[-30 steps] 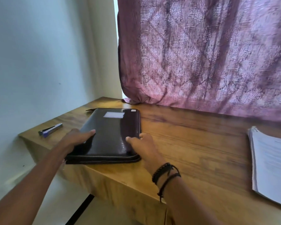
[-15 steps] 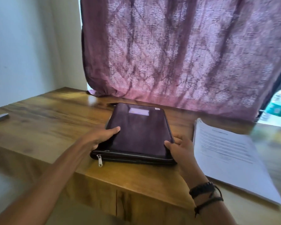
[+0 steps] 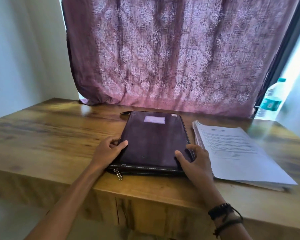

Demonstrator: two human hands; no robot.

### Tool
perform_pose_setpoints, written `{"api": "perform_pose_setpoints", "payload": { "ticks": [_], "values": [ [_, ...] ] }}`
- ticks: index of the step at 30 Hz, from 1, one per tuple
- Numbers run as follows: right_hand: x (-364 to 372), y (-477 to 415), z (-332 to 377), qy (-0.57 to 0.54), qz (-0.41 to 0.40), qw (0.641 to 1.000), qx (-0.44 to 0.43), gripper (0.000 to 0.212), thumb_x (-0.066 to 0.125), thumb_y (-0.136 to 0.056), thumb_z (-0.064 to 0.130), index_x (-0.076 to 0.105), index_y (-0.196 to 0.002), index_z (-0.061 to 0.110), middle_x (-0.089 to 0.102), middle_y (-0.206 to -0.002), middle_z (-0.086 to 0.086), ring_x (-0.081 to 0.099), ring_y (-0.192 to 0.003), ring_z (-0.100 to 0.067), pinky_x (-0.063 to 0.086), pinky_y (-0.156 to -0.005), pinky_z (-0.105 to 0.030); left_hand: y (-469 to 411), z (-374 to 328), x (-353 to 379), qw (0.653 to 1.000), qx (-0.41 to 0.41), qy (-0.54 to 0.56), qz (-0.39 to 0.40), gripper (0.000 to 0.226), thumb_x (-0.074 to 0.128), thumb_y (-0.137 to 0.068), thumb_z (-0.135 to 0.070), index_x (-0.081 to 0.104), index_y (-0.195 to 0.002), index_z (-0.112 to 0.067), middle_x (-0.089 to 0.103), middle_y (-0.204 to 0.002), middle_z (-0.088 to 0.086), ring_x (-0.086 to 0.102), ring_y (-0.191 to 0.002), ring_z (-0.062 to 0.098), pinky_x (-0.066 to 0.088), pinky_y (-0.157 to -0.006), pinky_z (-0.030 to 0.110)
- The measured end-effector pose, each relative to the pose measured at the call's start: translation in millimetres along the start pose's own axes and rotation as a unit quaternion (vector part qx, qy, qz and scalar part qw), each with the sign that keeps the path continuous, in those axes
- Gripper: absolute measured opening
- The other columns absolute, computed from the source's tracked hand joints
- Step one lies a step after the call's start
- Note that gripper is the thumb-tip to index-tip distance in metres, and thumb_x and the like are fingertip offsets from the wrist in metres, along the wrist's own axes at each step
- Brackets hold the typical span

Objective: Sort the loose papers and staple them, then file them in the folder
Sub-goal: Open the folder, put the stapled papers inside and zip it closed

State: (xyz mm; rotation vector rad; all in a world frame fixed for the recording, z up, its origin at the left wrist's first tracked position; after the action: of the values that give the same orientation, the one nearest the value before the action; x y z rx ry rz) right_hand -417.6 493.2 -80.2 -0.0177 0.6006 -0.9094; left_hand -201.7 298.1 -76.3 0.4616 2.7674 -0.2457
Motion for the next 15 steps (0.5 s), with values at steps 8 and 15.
{"api": "perform_pose_setpoints", "payload": {
  "ticks": [8,15],
  "values": [
    [12,18,5,0.086,0.042,0.991,-0.089,0.051,0.059,-0.083,0.062,0.047,-0.120,0.029,0.039,-0.123,0.009,0.049,-0.111,-0.012,0.050,-0.092,-0.032,5,2,-3,0.998,0.043,0.044,-0.004,0.028,0.071,-0.085,-0.018,0.064,-0.111,-0.024,0.066,-0.110,-0.002,0.062,-0.102,0.011,0.049,-0.093,0.030],
    [22,34,21,0.251,0.078,0.937,-0.229,0.070,0.024,-0.092,0.069,0.041,-0.145,0.029,0.033,-0.154,0.010,0.017,-0.147,-0.008,-0.008,-0.120,-0.031,20,6,-5,0.997,0.064,0.004,0.041,0.049,0.060,-0.093,-0.024,0.048,-0.140,-0.018,0.048,-0.140,-0.005,0.044,-0.130,0.010,0.036,-0.106,0.028]
  ]
}}
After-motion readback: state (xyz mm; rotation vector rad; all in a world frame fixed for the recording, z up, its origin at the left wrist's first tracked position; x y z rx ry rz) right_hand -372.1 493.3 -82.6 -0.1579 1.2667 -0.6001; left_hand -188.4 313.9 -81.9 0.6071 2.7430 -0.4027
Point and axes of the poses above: each hand's wrist, its own y-axis away from the middle knuckle, its own x-axis out of the palm, z = x × y, the point moved 3 cm from there along -y, towards the middle knuckle
